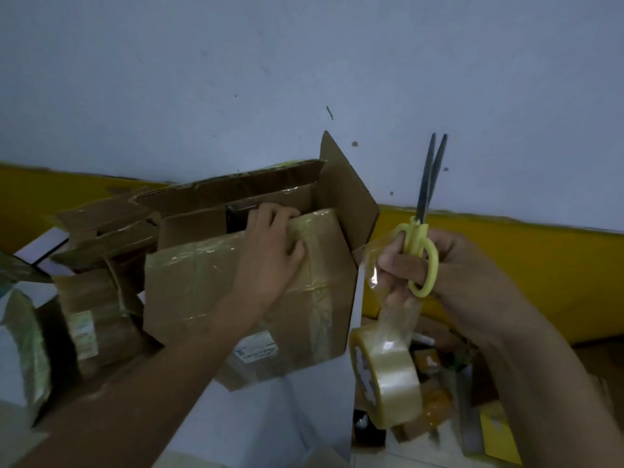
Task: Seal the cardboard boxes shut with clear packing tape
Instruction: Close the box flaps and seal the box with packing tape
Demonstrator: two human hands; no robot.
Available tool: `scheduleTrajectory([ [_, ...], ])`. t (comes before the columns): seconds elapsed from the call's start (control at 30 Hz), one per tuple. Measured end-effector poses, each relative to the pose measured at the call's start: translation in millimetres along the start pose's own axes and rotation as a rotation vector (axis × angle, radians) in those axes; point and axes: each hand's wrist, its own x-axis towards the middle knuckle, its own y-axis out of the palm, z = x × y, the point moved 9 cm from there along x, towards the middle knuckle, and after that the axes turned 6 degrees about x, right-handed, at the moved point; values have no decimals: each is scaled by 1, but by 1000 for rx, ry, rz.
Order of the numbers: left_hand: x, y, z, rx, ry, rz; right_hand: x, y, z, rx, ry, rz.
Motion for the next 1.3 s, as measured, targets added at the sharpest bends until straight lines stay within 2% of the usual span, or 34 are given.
scheduleTrajectory([
  [0.03,-18,-9,-8,-67,18,-85,1,2,-4,-2,10,-1],
  [0.1,-56,-22,-21,-215,0,-153,5,5,-13,2,35,2],
  [0.17,-89,-20,-30,-467,-71,-112,10,10,-20,15,60,10],
  [0.2,-103,-14,-34,-629,-168,-62,13,12,-23,5,67,14],
  [0.27,-130,22,-34,-892,-484,48,20,17,-26,-25,68,6],
  [0.37,-165,82,-20,-1103,-1011,75,31,22,-30,-28,73,-28],
  [0.43,-171,102,-26,-1193,-1164,67,38,21,-35,1,100,-67],
  [0.6,-173,102,-53,-1215,-1209,-7,51,20,-34,20,149,-134],
  [0.8,-153,114,-82,-1131,-1077,187,57,25,-24,-4,132,-142],
  [0.93,-144,106,-77,-1157,-1000,134,64,24,-15,-39,110,-136],
  [1.17,-159,97,-91,-1235,-888,178,96,26,4,-473,-76,-93],
  [1.3,-163,92,-100,-1215,-872,140,107,27,-3,-620,-88,-53],
])
